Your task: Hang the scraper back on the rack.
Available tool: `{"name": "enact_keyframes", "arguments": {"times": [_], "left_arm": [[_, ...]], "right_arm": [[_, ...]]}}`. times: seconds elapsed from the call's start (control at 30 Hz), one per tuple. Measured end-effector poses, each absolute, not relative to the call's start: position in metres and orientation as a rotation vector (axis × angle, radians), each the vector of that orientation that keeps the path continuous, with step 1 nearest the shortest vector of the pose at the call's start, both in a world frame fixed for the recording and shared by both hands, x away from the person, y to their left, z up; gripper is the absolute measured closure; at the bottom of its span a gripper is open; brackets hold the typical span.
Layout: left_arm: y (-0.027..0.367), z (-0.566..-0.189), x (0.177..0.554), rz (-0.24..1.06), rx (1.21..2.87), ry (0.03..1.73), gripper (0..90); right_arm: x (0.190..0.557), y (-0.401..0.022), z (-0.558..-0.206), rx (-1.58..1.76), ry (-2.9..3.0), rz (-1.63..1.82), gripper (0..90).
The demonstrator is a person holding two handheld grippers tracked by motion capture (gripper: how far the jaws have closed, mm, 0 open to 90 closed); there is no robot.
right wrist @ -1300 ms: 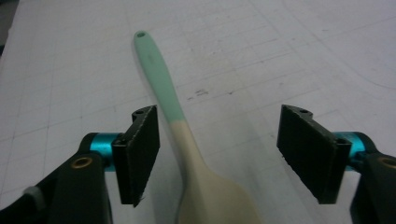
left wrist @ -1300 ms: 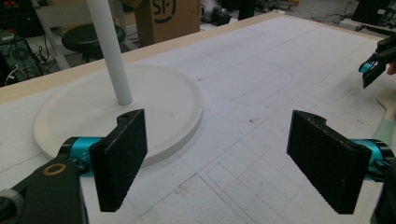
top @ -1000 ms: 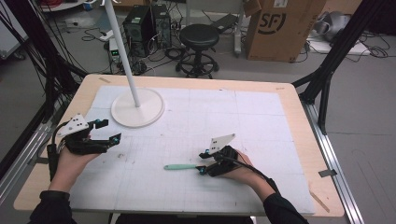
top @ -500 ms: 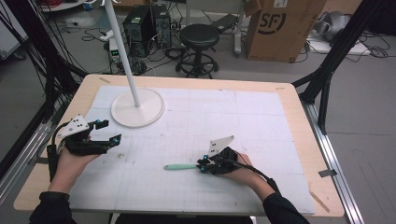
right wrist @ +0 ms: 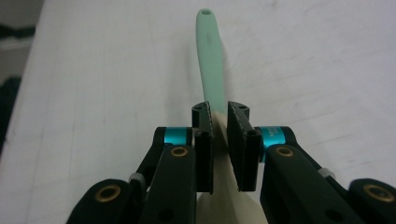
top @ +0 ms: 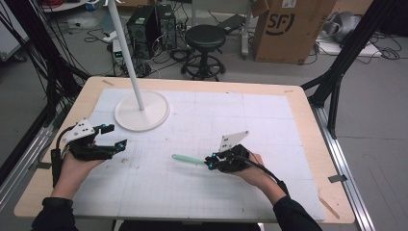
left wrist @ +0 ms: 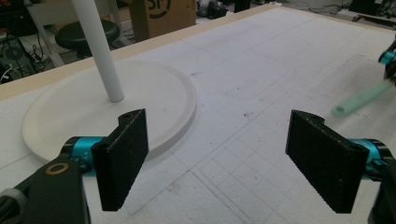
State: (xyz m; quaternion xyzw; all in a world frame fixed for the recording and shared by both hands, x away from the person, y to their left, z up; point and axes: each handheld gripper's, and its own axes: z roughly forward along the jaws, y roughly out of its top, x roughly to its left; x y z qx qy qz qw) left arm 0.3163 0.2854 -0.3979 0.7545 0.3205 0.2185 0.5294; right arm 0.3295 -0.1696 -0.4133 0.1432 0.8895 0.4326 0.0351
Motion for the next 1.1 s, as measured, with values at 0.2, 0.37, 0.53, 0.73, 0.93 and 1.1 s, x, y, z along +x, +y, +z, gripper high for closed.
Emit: {"name": "enact_keyframes", "arguments": {"times": [0.2, 0.37, 0.53, 0.73, 0.93, 1.1], "left_arm": [[0.283, -0.399, 0.317, 0.51, 1.802, 0.758, 21.9], [0.281, -0.399, 0.317, 0.503, 1.809, 0.745, 21.9], [0.282, -0.398, 0.317, 0.495, 1.796, 0.747, 21.9], [0.285, -0.398, 0.317, 0.488, 1.78, 0.748, 21.9], [0.286, -0.398, 0.317, 0.472, 1.767, 0.743, 21.9], [0.286, -0.398, 0.318, 0.459, 1.756, 0.735, 21.9]], "right_arm": [[0.347, -0.177, -0.378, 0.564, 2.667, 1.415, 81.6], [0.366, -0.182, -0.342, 0.64, 2.607, 1.48, 81.7], [0.384, -0.182, -0.3, 0.661, 2.564, 1.538, 81.7], [0.404, -0.167, -0.249, 0.613, 2.546, 1.55, 81.7], [0.419, -0.146, -0.205, 0.571, 2.534, 1.525, 81.7], [0.433, -0.127, -0.173, 0.563, 2.519, 1.529, 81.7]]}}
